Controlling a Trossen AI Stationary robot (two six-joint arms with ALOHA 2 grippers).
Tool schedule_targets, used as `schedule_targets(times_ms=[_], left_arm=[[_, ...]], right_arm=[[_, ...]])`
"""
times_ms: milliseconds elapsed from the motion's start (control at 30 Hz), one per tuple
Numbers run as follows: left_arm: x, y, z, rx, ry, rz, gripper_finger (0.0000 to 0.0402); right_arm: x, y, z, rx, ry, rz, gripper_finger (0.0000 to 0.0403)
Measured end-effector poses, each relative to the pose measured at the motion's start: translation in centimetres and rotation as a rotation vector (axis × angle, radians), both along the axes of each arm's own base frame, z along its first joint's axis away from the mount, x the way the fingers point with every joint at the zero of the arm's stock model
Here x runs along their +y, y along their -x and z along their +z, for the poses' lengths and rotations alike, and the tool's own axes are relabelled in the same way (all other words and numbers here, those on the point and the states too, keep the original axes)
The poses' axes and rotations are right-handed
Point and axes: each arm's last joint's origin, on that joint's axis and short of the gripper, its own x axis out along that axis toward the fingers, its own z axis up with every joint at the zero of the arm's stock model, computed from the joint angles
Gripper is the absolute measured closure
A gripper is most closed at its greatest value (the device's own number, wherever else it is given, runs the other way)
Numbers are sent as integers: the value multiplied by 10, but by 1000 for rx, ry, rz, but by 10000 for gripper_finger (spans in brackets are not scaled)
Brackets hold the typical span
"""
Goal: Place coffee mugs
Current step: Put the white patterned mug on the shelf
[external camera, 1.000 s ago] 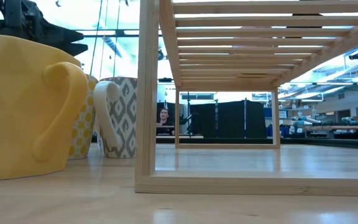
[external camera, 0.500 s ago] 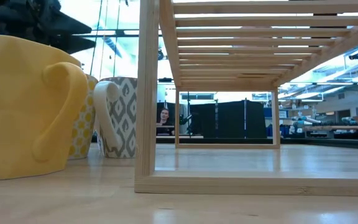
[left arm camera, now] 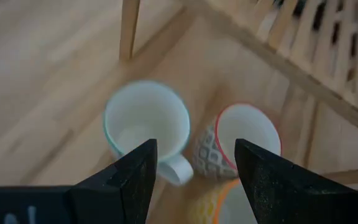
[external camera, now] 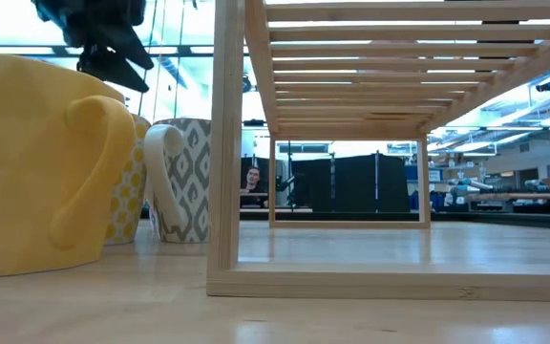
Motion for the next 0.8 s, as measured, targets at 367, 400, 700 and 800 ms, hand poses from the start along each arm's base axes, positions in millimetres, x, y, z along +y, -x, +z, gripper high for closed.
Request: schedule_targets(times_ms=[367,400,700,800], left_arm=[[-9,-34,-23,223,214,61,178],[-10,-36,-26,237,224,66,178],[-12,-52,-47,327,225,91,178],[-12,-56,-54,353,218,97,178]], right_arm=[[0,-1,1,-13,-4,0,176],[0,-2,1,-18,-5,0,176],[1,-2,1,-26,-7,0,176],[1,-2,1,-26,-6,-1,176]])
